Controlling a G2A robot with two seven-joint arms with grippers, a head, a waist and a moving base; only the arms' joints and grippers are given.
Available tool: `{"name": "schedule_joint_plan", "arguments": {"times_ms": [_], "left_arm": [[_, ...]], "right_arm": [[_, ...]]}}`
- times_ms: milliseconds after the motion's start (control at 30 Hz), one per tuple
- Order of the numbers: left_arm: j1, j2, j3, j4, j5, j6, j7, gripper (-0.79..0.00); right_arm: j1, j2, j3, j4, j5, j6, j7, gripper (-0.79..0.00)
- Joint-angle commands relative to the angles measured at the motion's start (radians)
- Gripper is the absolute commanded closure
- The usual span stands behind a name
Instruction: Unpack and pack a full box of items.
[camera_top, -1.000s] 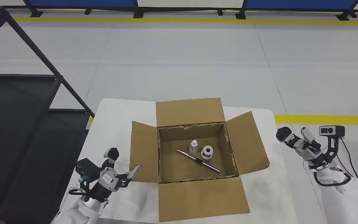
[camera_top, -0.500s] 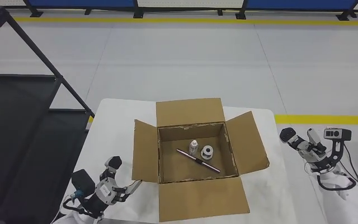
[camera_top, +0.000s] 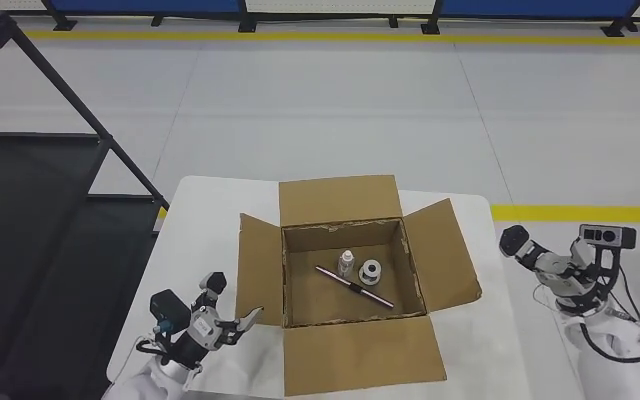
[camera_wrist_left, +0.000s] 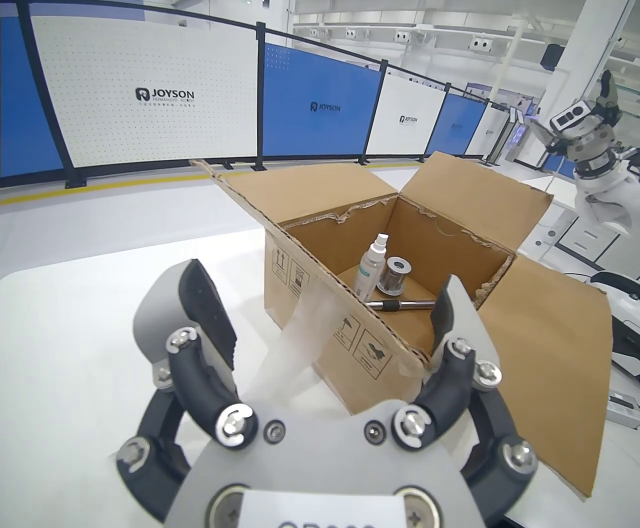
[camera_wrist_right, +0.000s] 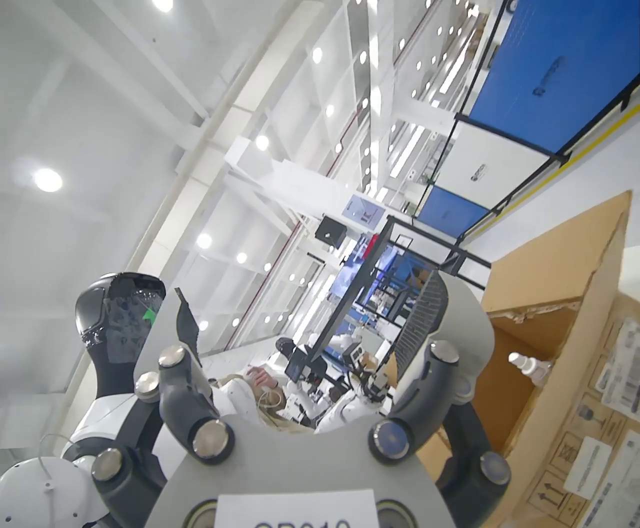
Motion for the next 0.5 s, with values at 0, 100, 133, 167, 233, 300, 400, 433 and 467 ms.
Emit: {"name": "schedule_joint_plan", "arguments": {"times_ms": [0,100,133,167,233,300,400,433,467], "left_arm": [[-0.022,0.002,-0.003,0.018,-0.021,-0.005,-0.014,-0.785],[-0.055,0.005,-0.006,0.040,-0.038,-0.013,-0.039,-0.785],[-0.065,0.006,-0.006,0.046,-0.042,-0.015,-0.045,-0.785],[-0.074,0.006,-0.005,0.052,-0.046,-0.015,-0.051,-0.785],[-0.090,0.008,-0.005,0.063,-0.058,-0.019,-0.063,-0.785],[-0.106,0.010,-0.005,0.070,-0.070,-0.024,-0.073,-0.785],[-0.136,0.013,-0.008,0.082,-0.100,-0.043,-0.096,-0.785],[-0.149,0.015,-0.010,0.088,-0.105,-0.046,-0.109,-0.785],[-0.162,0.016,-0.010,0.092,-0.109,-0.049,-0.122,-0.785]], "right_arm": [[-0.004,0.002,-0.009,-0.019,-0.057,0.016,-0.004,-0.785],[-0.005,0.004,-0.026,-0.044,-0.135,0.042,-0.021,-0.785],[-0.004,0.005,-0.030,-0.049,-0.162,0.048,-0.028,-0.785],[-0.004,0.006,-0.035,-0.054,-0.189,0.056,-0.034,-0.785],[-0.003,0.008,-0.040,-0.065,-0.240,0.073,-0.041,-0.785],[-0.008,0.011,-0.044,-0.078,-0.284,0.081,-0.044,-0.785],[-0.021,0.014,-0.040,-0.100,-0.311,0.086,-0.044,-0.785],[-0.025,0.015,-0.037,-0.106,-0.311,0.089,-0.042,-0.785],[-0.029,0.016,-0.033,-0.111,-0.315,0.093,-0.042,-0.785]]}}
